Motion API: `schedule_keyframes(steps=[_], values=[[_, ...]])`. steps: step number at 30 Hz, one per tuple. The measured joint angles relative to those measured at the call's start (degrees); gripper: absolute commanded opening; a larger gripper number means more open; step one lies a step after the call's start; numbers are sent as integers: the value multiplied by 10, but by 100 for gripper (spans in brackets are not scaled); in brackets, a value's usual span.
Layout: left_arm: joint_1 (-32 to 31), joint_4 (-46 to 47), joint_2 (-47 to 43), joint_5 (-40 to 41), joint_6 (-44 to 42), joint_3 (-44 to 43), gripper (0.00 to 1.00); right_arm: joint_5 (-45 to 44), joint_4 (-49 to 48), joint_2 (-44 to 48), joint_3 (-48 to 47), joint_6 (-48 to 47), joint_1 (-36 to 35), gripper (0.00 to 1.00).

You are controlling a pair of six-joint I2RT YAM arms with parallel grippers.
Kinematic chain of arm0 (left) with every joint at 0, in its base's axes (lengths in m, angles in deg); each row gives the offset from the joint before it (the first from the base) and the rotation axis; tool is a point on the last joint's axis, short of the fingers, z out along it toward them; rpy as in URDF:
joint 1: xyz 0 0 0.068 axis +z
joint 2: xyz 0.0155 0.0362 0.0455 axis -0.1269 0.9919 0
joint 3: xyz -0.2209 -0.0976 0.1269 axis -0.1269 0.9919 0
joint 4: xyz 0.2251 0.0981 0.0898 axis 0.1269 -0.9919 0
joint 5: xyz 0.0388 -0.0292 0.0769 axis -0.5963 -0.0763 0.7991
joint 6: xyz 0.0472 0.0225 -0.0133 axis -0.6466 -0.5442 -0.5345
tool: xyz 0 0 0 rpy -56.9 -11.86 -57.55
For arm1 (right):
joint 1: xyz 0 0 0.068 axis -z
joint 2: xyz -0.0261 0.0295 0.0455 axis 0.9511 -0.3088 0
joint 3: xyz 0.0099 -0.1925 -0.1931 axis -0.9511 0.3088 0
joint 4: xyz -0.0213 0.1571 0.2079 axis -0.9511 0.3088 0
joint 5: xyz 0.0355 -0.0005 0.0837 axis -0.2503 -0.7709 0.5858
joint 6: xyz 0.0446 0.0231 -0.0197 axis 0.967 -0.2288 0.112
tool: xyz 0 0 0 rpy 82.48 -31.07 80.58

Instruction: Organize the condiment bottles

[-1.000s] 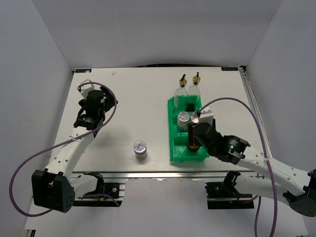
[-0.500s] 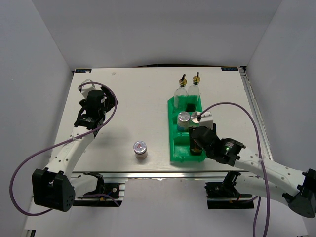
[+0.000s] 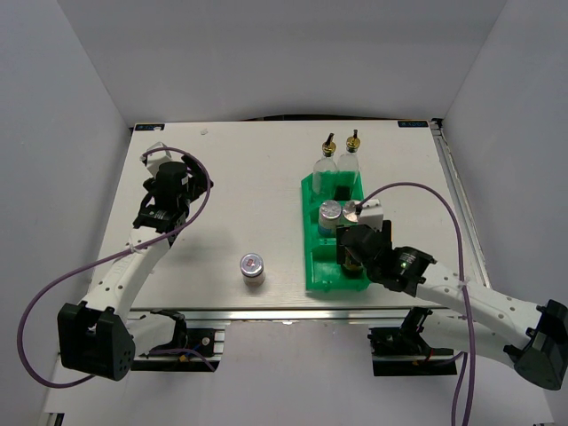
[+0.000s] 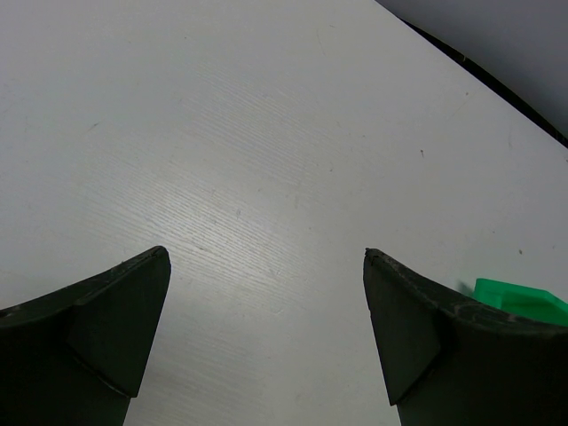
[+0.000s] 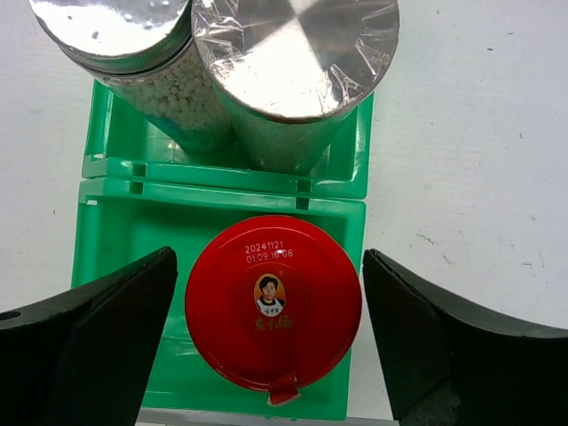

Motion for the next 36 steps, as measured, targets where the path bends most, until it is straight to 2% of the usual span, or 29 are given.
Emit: schedule_keyframes(steps=[16, 23, 28, 32, 36], values=[[0, 34, 5, -53, 10, 15, 98, -18, 69, -1, -97, 1, 0, 89], [-20, 53, 29, -107, 28, 19, 98, -91, 70, 5, -125, 10, 13, 89], [-107, 48, 43, -92, 39, 19, 98, -119, 61, 6, -137, 21, 119, 89], [-167, 11, 47, -73, 46, 19, 98, -79, 14, 17, -121, 4, 265, 90], [-194, -37, 33, -60, 54, 33, 98, -31, -23, 28, -95, -10, 340, 89]])
